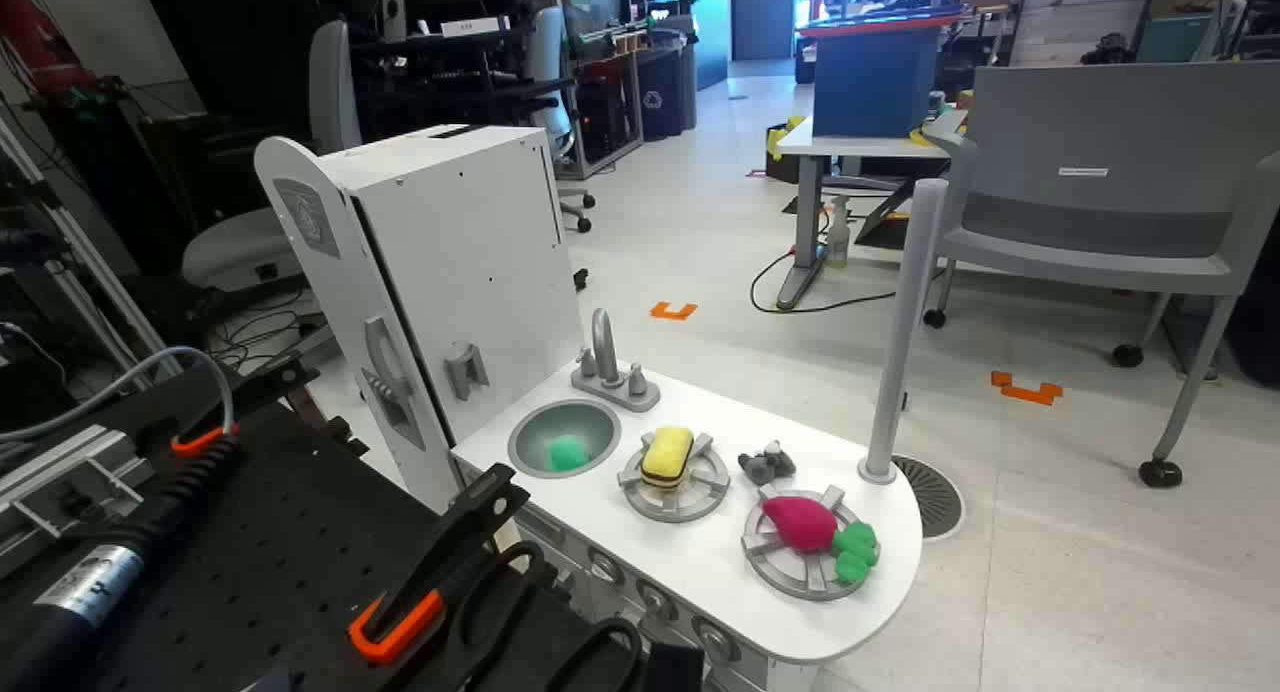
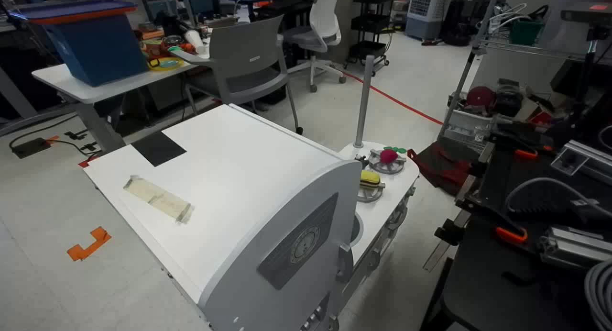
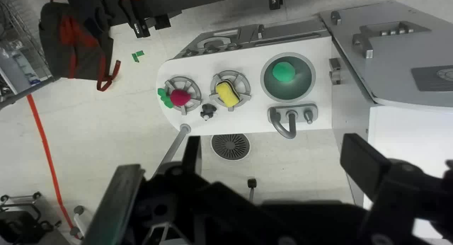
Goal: Move the grey faucet to the center of the sink
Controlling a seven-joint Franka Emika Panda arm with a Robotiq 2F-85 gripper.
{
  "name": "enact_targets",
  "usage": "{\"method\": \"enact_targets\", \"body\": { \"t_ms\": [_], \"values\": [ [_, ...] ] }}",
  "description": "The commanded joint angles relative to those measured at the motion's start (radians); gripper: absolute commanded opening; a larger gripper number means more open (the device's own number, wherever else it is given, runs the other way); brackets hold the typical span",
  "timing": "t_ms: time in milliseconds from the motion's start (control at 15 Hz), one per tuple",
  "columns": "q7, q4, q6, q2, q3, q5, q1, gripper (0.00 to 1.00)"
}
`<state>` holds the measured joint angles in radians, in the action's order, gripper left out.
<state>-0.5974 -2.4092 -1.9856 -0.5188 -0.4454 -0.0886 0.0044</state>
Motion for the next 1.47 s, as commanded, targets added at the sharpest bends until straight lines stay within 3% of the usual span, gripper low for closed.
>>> {"method": "enact_targets", "body": {
  "t_ms": [0, 400, 667, 1000, 1200, 1400],
  "values": [
    [-0.017, 0.004, 0.004, 0.010, 0.033, -0.021, 0.039, 1.00],
    [-0.017, 0.006, 0.004, 0.010, 0.033, -0.021, 0.039, 1.00],
    [-0.051, 0.043, -0.038, 0.087, 0.033, -0.104, -0.005, 1.00],
    [-0.148, 0.170, -0.104, 0.334, 0.070, -0.302, -0.075, 1.00],
    [-0.136, 0.245, -0.148, 0.496, 0.142, -0.382, -0.056, 1.00],
    [-0.082, 0.327, -0.229, 0.682, 0.232, -0.380, -0.018, 1.00]
  ]
}}
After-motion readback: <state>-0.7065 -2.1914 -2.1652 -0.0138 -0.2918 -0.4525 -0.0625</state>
